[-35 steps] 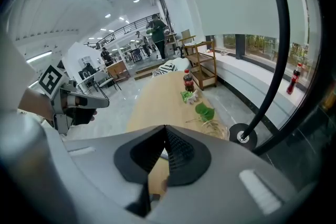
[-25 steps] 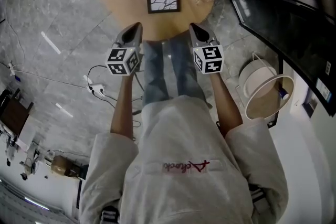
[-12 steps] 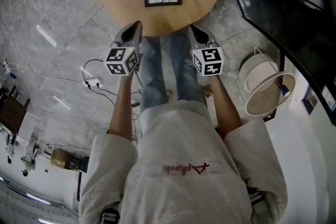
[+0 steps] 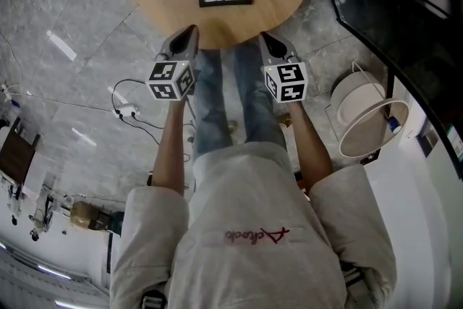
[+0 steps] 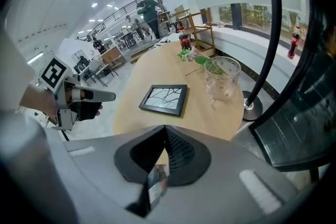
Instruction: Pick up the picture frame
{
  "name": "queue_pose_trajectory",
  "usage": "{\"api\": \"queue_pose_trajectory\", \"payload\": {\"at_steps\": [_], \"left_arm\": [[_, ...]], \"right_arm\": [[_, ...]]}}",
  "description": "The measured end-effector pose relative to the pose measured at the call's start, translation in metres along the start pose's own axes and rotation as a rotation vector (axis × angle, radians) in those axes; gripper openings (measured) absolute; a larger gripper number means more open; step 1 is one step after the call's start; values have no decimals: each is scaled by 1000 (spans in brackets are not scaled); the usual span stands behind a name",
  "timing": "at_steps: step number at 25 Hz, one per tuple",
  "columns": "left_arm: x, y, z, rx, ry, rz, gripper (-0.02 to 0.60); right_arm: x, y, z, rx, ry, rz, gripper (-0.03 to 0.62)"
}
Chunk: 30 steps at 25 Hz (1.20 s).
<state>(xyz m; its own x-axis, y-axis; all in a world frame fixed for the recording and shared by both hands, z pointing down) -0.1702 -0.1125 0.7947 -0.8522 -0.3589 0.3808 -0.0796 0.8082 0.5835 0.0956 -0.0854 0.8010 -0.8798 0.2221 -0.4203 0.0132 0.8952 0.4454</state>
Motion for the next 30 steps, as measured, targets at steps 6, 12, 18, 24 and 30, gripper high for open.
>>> {"api": "queue_pose_trajectory", "payload": {"at_steps": [6, 12, 18, 24, 30], "left_arm": [[10, -1, -21, -3, 4, 4, 0], [24, -3, -40, -2, 0, 8, 0], [35, -12, -62, -11, -3, 11, 0], [47, -26, -81, -28, -11, 6, 0], [56, -34, -94, -30, -12, -15, 0]], "right_arm": [[-3, -10, -21, -12, -4, 13, 6], [-9, -24, -46, -31, 2, 15, 6], [-22, -39, -69, -55, 25, -4, 6], [-27, -57, -90, -78, 25, 3, 6], [-31, -70, -107, -92, 31, 4, 6]]}}
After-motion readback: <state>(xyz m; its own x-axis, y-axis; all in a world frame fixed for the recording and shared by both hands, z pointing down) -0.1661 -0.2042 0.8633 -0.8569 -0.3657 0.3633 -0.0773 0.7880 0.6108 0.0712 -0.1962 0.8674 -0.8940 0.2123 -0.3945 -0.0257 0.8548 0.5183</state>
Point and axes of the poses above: the fingertips, and each gripper's own axes: z backward along the fingers, x to its left, y out of its underside, the point moved 10 cm from there along z, backward along the fingers, and after that the axes turned 8 degrees about -z, right-handed, at the moved point
